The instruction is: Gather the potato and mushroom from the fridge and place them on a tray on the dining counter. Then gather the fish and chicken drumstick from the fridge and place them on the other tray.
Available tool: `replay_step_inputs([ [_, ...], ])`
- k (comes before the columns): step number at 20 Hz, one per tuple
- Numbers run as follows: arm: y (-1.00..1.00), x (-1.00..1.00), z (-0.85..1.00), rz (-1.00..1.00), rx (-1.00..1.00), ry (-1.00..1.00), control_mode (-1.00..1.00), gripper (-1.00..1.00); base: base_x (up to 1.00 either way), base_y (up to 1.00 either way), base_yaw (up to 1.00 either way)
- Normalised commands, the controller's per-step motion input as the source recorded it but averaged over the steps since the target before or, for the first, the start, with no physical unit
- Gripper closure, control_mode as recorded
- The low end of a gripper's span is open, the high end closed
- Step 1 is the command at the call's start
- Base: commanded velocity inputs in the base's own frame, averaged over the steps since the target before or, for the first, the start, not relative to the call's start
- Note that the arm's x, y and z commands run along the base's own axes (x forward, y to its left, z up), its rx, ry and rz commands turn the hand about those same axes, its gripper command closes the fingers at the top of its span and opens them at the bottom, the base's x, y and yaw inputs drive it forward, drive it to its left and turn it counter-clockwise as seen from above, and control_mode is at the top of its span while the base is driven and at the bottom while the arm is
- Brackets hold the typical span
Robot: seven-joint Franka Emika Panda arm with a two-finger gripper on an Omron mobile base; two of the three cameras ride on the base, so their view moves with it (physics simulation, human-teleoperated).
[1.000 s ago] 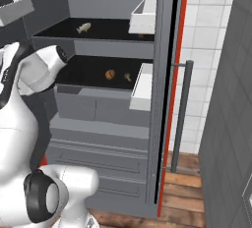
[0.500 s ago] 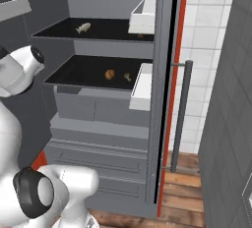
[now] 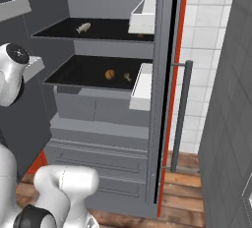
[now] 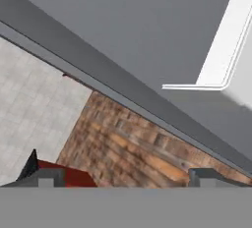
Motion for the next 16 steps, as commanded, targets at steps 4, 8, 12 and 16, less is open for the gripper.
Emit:
replay_step_inputs([
  [4, -0.96, -0.08, 0.3, -0.16, -0.18, -0.21, -1.0, -1.0, 0.0, 0.0, 0.0],
  [8, -1.0, 0.0, 0.19, -0.18, -0.17, -0.12, -1.0, -1.0, 0.0, 0.0, 0.0],
  [12, -1.0, -0.05, 0.03, -0.2, -0.15, -0.05, -1.0, -1.0, 0.0, 0.0, 0.0],
  [16, -0.8, -0.18, -0.07, -0.26, -0.14, 0.0, -1.0, -1.0, 0.0, 0.0, 0.0],
])
